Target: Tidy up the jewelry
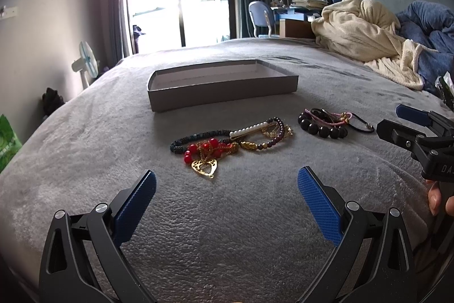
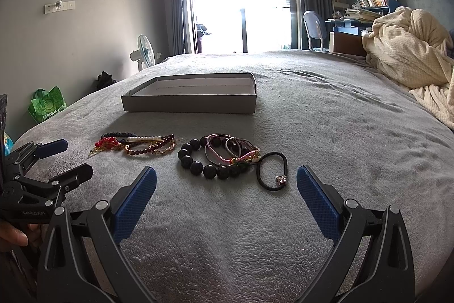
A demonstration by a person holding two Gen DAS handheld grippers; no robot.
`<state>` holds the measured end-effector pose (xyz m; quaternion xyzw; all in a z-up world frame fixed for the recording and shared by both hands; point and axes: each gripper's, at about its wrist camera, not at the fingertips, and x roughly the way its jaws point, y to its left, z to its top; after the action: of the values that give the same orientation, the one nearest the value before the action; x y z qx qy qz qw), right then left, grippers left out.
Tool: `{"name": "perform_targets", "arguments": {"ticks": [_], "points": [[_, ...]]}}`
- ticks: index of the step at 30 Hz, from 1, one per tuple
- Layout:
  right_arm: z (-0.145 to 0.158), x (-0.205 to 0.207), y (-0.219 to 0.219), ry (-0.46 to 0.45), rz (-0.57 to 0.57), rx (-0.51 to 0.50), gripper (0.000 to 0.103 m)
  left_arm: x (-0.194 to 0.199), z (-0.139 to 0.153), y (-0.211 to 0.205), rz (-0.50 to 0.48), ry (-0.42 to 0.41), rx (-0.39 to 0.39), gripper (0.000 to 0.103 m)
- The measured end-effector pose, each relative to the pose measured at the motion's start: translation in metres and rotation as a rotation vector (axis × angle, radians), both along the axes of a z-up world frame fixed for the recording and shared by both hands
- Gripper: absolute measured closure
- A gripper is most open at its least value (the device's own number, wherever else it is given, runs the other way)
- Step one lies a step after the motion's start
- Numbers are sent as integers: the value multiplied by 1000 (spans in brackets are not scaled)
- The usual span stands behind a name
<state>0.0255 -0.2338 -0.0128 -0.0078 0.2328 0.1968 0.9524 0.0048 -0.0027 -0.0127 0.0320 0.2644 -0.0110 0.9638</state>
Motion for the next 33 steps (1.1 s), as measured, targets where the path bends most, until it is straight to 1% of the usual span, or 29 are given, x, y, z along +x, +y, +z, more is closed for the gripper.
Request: {"name": "perform_targets", "arguments": {"ticks": [2, 6, 11, 15, 21, 23, 25, 26, 28, 31, 33], "points": [[-3, 0, 1, 2, -1, 0, 5, 0, 0, 0, 1, 1, 1, 4], [2, 1, 0, 4, 0, -3, 5, 5, -3, 5, 13, 26, -14, 4], [3, 0, -2, 20, 12, 2, 5, 19, -1, 17, 35, 86, -50, 4], [5, 1, -4, 56, 18, 6, 5, 29, 4, 19, 36, 111, -37, 4], [7, 5, -1, 82, -5, -57, 5, 55, 0, 19, 27, 240, -31, 4], [8, 8, -2, 87, -17, -74, 5, 60, -1, 20, 25, 263, -37, 4], [7, 18, -9, 144, -32, -38, 5, 64, -3, 22, 24, 285, -37, 4], [5, 24, -12, 189, -41, -23, 5, 66, -4, 23, 22, 297, -40, 4], [1, 35, -19, 244, -58, -4, 5, 71, -9, 27, 19, 334, -65, 4], [-1, 50, -27, 299, -70, 2, 5, 74, -12, 35, 20, 355, -123, 4], [1, 57, -31, 308, -78, -7, 5, 74, -12, 34, 20, 357, -117, 4]]}}
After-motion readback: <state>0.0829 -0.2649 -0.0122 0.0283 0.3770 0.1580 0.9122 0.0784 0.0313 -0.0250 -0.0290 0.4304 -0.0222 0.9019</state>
